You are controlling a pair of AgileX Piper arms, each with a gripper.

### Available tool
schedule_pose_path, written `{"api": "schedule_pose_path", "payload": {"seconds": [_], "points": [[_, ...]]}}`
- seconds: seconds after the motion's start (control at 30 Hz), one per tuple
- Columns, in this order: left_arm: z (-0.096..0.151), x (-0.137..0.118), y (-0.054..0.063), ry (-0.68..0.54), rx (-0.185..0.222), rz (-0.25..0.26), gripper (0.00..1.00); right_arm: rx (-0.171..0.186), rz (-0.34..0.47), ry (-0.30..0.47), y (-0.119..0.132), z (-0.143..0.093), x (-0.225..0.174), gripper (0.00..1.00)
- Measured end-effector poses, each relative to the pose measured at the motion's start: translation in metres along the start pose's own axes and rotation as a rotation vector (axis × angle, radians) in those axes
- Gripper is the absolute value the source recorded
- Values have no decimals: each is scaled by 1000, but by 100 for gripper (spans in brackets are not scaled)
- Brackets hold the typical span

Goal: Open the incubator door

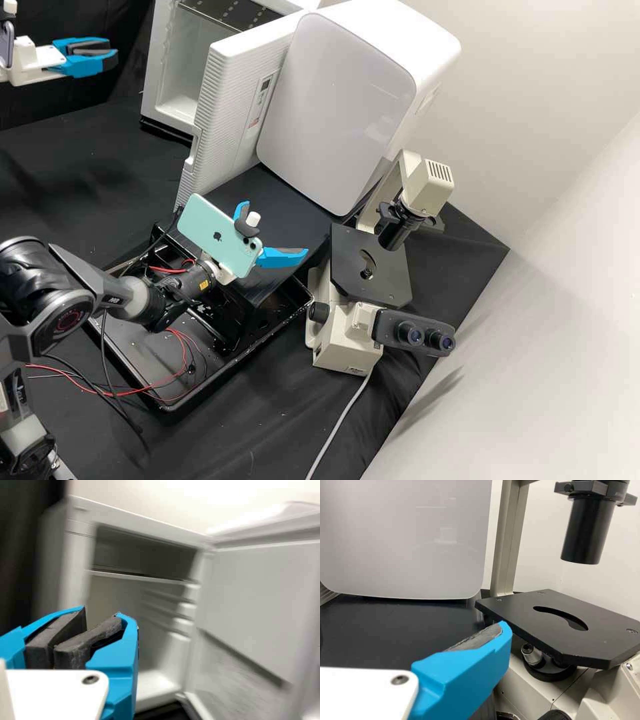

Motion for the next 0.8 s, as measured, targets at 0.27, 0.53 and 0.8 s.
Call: {"api": "schedule_pose_path", "payload": {"seconds": [0.27, 0.53, 0.8], "points": [[-51, 6, -1, 298, 79, 43, 100, 0, 0, 0, 0, 0, 0, 100], [-67, 14, -15, 367, 182, 18, 100, 0, 0, 0, 0, 0, 0, 100], [-70, 21, -30, 344, 236, 93, 100, 0, 0, 0, 0, 0, 0, 100]]}}
